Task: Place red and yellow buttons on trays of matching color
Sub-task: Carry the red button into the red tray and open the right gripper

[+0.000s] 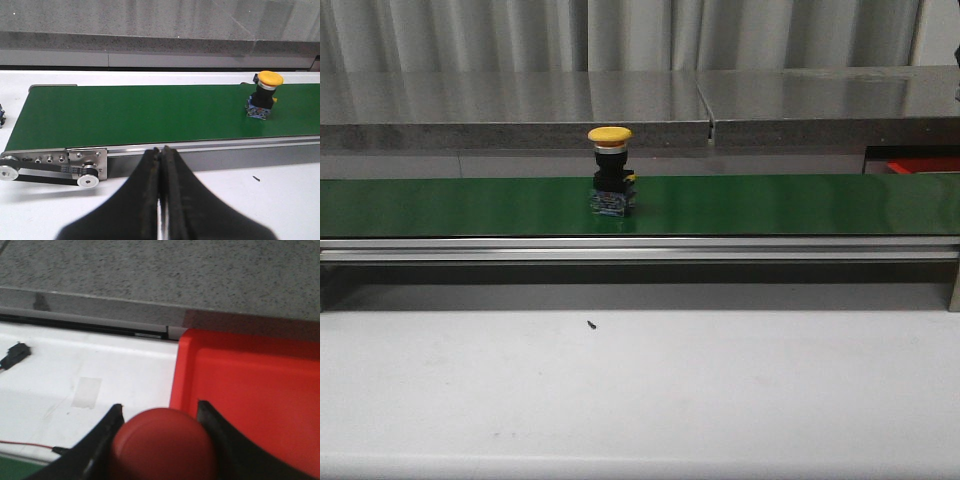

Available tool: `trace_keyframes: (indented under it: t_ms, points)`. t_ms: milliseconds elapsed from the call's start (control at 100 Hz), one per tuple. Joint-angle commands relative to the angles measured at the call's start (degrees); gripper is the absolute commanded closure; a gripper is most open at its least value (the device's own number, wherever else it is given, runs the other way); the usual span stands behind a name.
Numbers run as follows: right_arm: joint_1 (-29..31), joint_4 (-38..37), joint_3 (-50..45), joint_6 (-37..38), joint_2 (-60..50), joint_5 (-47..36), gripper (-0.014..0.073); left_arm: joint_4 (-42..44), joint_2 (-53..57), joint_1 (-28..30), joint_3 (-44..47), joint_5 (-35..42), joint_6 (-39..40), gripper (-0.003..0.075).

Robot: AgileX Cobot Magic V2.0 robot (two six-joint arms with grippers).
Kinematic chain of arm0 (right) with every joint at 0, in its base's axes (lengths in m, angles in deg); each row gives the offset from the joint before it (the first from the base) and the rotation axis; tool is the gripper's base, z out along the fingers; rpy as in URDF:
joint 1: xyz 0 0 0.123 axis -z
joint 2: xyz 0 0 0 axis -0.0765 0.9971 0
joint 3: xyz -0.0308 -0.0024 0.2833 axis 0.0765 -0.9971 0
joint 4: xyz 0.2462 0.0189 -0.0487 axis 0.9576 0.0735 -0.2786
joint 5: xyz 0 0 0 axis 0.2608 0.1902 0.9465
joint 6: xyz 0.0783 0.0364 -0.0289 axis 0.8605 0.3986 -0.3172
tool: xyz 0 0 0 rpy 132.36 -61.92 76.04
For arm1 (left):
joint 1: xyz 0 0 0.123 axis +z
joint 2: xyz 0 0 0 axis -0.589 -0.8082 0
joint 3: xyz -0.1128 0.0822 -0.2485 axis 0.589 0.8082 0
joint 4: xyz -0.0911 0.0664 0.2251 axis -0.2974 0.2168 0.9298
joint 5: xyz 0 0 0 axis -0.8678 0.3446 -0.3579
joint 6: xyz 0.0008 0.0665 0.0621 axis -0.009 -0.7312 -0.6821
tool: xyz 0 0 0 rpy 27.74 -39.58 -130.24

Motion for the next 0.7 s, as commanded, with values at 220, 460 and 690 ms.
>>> trace_keyframes:
  t_ms: [220, 460, 690]
  points:
    - [1.01, 1.26, 15.09, -0.06, 11.05, -2.69, 0.0428, -0.81, -0.18, -0.38, -1.66, 3.85, 0.03, 0.0739]
    - [1.01, 1.26, 18.98, -0.01, 16.75, -4.81, 0.0428, -0.81, -0.18, -0.38, -1.66, 3.85, 0.03, 0.0739]
    - [1.01, 1.05, 18.97, -0.01, 18.12, -6.98, 0.0428, -0.81, -0.18, -0.38, -1.66, 3.85, 0.03, 0.0739]
